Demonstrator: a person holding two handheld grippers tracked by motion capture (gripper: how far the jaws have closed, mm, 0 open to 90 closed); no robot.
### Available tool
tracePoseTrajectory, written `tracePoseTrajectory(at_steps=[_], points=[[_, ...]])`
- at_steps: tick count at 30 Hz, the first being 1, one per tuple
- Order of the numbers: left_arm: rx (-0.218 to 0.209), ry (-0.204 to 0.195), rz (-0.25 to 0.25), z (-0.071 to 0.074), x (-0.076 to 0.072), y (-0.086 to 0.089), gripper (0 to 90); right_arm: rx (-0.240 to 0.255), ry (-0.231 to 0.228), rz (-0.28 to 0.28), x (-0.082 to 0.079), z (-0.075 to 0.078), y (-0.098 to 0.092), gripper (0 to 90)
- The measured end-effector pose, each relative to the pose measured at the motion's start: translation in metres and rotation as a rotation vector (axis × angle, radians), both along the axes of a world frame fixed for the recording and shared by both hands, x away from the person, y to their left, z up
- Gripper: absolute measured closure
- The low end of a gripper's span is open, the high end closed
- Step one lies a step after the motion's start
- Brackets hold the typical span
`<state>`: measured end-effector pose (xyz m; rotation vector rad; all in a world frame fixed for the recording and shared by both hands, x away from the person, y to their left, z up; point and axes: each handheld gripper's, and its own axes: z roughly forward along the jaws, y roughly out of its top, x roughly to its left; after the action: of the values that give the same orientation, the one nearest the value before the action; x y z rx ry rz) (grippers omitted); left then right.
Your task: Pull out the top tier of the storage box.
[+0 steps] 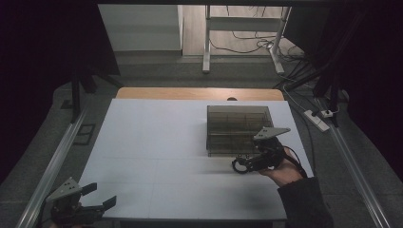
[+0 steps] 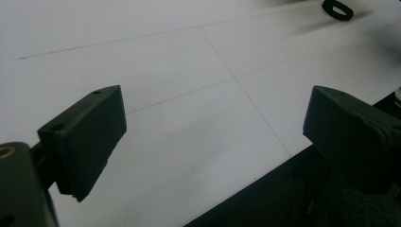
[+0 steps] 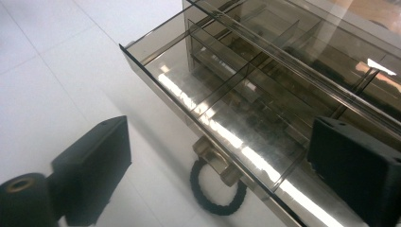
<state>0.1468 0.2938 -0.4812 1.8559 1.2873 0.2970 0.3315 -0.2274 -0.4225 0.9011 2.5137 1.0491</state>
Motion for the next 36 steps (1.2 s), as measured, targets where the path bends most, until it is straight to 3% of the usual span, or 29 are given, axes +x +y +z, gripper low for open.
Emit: tracePoseTrajectory(at_steps=[9,15,21,26,36], points=[[0.0,-0.001,-0.003,0.0,0.0,0.0,6.8,0.002,0.012,-0.008,-0.01,-0.005,0.0,0.0],[0.0,-0.004,-0.004,0.0,0.0,0.0,6.8,0.017,-0.025,-0.02,-0.019,-0.005,-0.003,0.0],[0.003,-0.005,-0.006,0.0,-0.001,-0.001,6.8,0.08,-0.044,-0.084,-0.034,-0.007,-0.014,0.0],[0.003,-0.005,-0.007,0.0,-0.001,-0.001,6.9,0.073,-0.067,-0.115,-0.047,-0.011,-0.02,0.0],[-0.001,-0.001,-0.011,0.0,0.0,-0.001,6.8,0.114,-0.089,-0.166,-0.073,-0.015,-0.038,0.0]])
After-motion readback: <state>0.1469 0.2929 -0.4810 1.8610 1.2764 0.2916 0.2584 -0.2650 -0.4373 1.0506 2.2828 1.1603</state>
